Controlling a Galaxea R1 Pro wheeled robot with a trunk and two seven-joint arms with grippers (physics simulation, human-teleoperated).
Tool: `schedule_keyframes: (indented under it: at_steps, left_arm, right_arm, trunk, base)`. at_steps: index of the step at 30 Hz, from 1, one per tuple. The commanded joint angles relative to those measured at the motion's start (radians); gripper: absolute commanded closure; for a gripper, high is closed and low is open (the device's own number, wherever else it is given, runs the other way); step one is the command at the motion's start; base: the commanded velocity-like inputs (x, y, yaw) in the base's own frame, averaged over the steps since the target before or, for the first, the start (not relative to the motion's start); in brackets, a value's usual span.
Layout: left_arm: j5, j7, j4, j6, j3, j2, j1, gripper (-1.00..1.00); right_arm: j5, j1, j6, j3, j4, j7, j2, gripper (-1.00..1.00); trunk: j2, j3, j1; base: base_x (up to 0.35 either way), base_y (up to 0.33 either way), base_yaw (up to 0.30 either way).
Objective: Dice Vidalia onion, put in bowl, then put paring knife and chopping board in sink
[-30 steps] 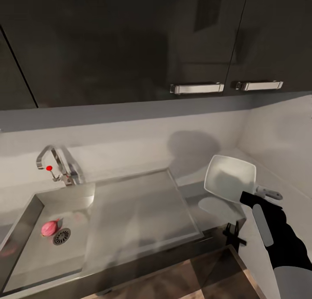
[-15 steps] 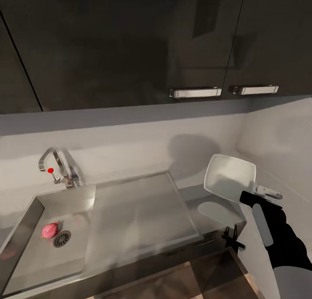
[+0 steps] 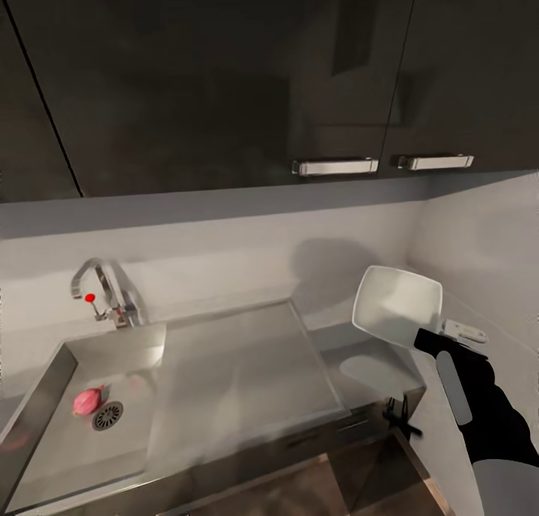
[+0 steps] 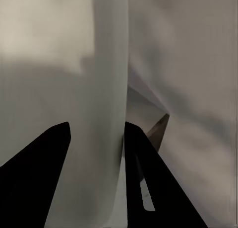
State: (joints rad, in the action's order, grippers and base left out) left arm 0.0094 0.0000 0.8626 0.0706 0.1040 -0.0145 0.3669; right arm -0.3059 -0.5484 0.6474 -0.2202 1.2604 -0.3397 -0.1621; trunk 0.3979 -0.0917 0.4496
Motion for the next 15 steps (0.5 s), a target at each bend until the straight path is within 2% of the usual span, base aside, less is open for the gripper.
schedule_keyframes:
  at_steps: [1,6,15]
  left_arm:
    - [0.001,0.0,0.001,0.002,0.002,-0.001,0.0,-1.0]
    - [0.0,0.0,-0.004,0.002,0.002,-0.001,0.0,-1.0]
    - [0.0,0.0,-0.006,0.002,0.002,-0.001,0.0,-1.0]
  right_arm:
    - [-0.01,-0.001,0.003,0.001,0.002,-0.009,-0.001,1.0]
    - [-0.01,-0.001,0.003,0.001,0.011,-0.009,-0.001,1.0]
    - [-0.01,-0.001,0.003,0.001,0.017,-0.009,-0.002,1.0]
  trunk:
    - [0.002,0.0,0.0]
    - [0.002,0.007,0.0]
    - [0.002,0.02,0.0]
  base:
    - [-0.09,0.0,0.0]
    - [-0.08,0.0,0.0]
    - [-0.009,0.0,0.0]
